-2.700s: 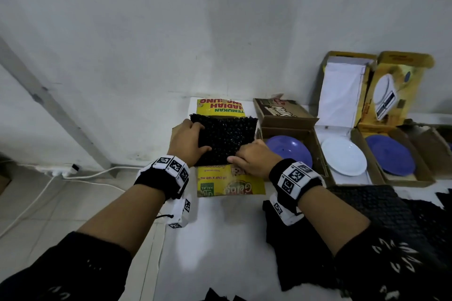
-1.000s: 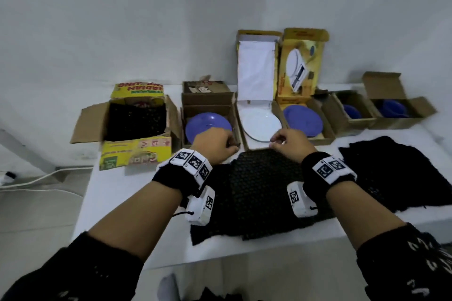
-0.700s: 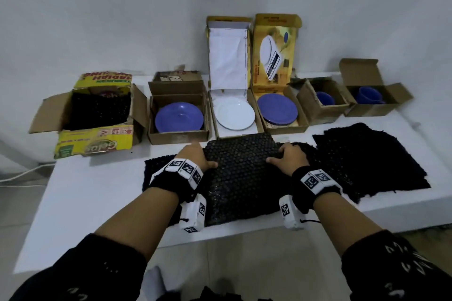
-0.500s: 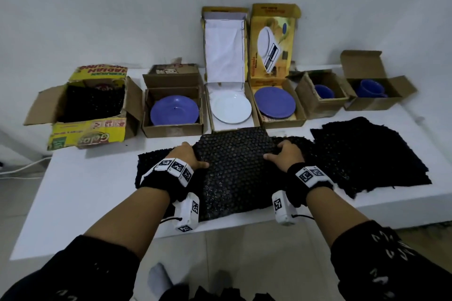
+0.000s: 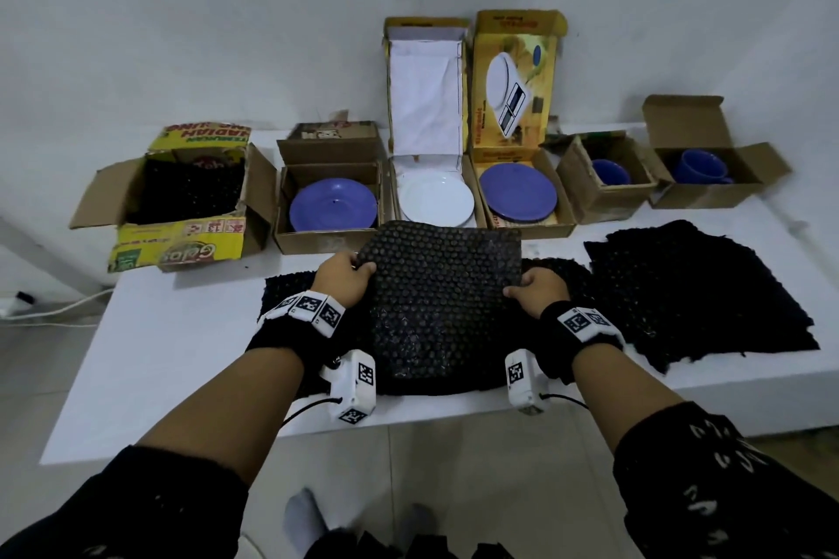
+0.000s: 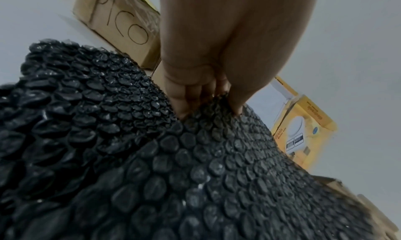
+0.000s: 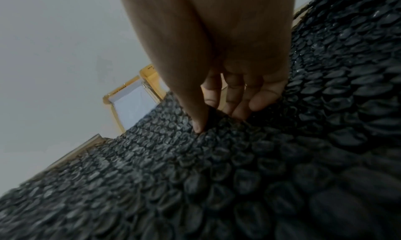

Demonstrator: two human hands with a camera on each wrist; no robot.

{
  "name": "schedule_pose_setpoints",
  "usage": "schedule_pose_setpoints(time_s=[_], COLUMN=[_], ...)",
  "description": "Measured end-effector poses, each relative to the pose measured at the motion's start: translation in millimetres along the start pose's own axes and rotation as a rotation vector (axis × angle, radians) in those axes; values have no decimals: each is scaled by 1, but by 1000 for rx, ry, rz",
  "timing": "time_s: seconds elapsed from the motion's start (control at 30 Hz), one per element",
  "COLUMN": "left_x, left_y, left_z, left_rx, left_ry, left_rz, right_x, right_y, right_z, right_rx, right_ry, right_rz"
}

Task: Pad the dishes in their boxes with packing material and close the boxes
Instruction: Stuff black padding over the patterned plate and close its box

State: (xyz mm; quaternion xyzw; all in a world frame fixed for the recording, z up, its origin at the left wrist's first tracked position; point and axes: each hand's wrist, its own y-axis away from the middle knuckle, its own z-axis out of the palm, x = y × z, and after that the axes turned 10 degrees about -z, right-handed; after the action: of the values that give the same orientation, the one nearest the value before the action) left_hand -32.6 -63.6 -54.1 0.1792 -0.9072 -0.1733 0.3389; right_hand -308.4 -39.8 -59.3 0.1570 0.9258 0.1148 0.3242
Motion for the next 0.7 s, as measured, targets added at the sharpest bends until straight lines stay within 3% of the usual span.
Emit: schedule_pose_setpoints(time_s=[0.1, 0.23, 0.3, 0.37, 0.47, 0.6, 0.7], left_x=[5, 12, 15, 18, 22, 25, 20], left_y=[-3, 0, -1, -2, -4, -2, 0], left_z=[-6, -17, -25, -37, -56, -80, -96], left_rx=[4, -186, -120, -27, 5, 5, 113], left_ry=[194, 387, 376, 372, 350, 338, 313], left_rz=[-11, 16, 38, 93, 196, 230, 250], right_x=[-6, -22, -32, -40, -50, -67, -81], right_y=[-2, -6, -7, -5, -3, 2, 2], right_z=[-9, -27, -36, -43, -53, -62, -63], right_rx=[76, 198, 255, 276, 198, 4, 32], right_ry=[-63, -267, -408, -392, -361, -458, -415], right_rz=[-52, -113, -166, -284, -426, -449, -475])
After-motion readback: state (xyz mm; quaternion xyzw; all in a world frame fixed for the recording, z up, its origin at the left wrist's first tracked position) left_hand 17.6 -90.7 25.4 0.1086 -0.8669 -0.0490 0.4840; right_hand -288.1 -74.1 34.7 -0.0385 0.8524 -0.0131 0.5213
